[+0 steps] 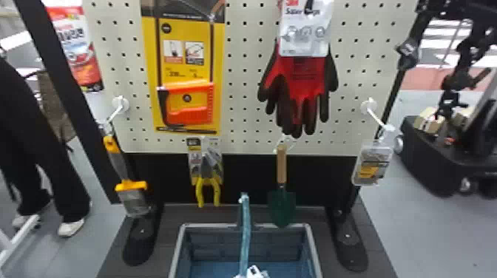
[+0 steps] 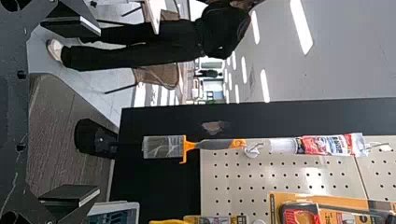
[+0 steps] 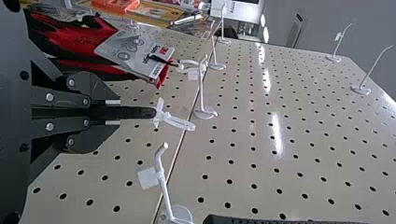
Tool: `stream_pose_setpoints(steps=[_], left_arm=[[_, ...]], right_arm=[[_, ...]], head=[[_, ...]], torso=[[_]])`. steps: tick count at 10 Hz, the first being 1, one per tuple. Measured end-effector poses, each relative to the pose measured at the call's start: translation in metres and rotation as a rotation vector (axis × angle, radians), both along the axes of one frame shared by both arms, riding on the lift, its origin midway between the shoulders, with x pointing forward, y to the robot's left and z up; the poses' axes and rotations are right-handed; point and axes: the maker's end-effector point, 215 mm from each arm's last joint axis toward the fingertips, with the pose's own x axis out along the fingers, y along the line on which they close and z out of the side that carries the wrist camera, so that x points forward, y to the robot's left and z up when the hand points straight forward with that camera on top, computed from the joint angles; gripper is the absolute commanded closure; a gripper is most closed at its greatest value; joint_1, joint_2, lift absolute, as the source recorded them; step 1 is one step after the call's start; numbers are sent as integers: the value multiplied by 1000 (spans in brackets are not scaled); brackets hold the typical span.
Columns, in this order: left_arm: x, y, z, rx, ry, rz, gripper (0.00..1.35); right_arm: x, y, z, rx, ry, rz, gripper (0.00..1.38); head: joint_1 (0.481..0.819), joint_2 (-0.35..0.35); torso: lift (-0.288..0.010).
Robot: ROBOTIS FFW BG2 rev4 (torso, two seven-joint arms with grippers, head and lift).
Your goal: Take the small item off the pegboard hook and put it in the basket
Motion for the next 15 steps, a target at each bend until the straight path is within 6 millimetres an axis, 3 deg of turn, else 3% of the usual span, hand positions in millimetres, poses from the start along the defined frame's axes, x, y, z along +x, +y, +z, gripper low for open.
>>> stream_pose_setpoints(steps=[3, 7, 11, 15], left_arm=[[0, 0, 0, 0, 0, -1, 119], [0, 0, -1, -6, 4, 2, 119], [1, -1, -3, -8, 9, 0, 119], [2, -1, -4, -13, 10, 2, 119]], right_arm=[[-18, -3, -7, 24, -11, -32, 1268], [-51, -13, -29, 80, 11, -103, 1268], [-78, -12, -51, 141, 34, -133, 1268], [-91, -10, -94, 242, 106, -174, 1268]], head=[[549, 0], [549, 0], [549, 0], [549, 0]], torso=[[-100], [-100], [-100], [-100]])
